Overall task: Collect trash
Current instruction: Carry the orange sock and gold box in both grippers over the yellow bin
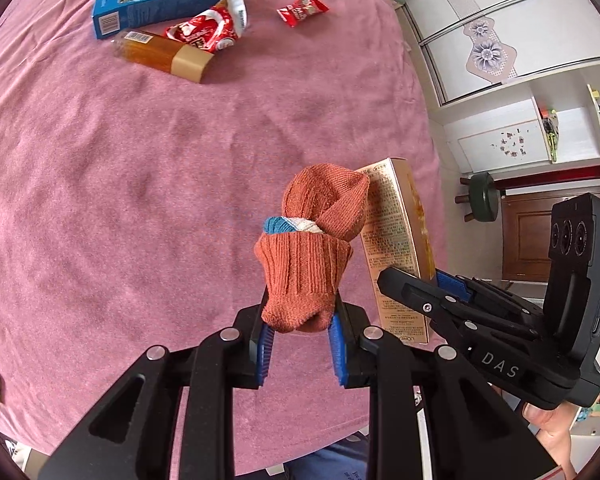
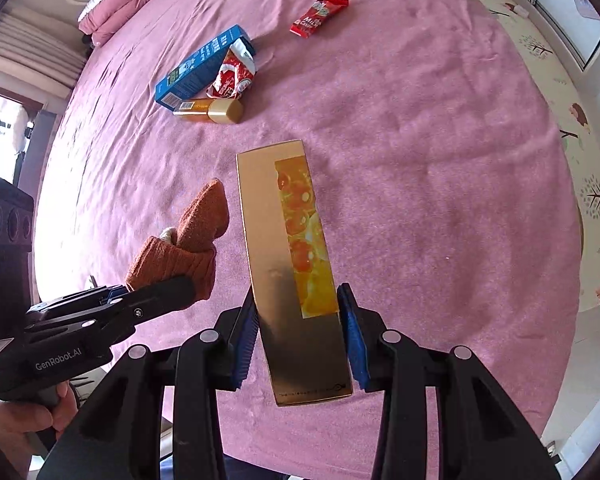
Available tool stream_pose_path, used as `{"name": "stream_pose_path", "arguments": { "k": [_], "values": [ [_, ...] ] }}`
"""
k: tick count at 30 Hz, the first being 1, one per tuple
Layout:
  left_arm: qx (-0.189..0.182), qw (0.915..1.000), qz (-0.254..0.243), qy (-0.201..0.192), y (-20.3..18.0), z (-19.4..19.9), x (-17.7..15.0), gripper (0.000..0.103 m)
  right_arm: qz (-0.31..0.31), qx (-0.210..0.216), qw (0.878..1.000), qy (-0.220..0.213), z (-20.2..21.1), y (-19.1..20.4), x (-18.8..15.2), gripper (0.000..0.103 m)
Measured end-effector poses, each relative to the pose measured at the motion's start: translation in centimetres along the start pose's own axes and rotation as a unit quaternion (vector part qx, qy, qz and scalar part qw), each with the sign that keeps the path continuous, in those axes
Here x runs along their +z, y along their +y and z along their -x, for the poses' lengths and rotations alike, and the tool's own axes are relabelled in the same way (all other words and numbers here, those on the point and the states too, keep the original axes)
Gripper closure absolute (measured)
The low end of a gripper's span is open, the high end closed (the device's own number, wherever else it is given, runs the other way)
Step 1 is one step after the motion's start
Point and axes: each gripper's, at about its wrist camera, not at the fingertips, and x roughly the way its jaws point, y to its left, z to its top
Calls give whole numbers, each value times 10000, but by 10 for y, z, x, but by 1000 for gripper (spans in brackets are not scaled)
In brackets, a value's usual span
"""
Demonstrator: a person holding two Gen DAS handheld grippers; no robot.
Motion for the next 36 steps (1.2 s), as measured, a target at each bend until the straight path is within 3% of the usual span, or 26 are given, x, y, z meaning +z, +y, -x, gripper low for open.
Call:
{"name": "stream_pose_path", "arguments": {
  "k": [8, 20, 28, 36],
  "values": [
    [21, 10000, -29, -39, -76, -26, -5, 79, 106, -118, 9999, -47, 35, -67, -10, 65],
    [-70, 9986, -486, 184, -213, -95, 10, 79, -271, -435, 9979, -384, 94, -208, -13, 65],
    [44, 9939, -1007, 459, -285, -146, 28, 79, -991, -464, 9925, -545, 110, -306, -16, 65],
    [133, 9866, -1419, 792, -341, -194, 40, 79, -1578, -458, 9844, -636, 117, -370, -17, 65]
  ]
}}
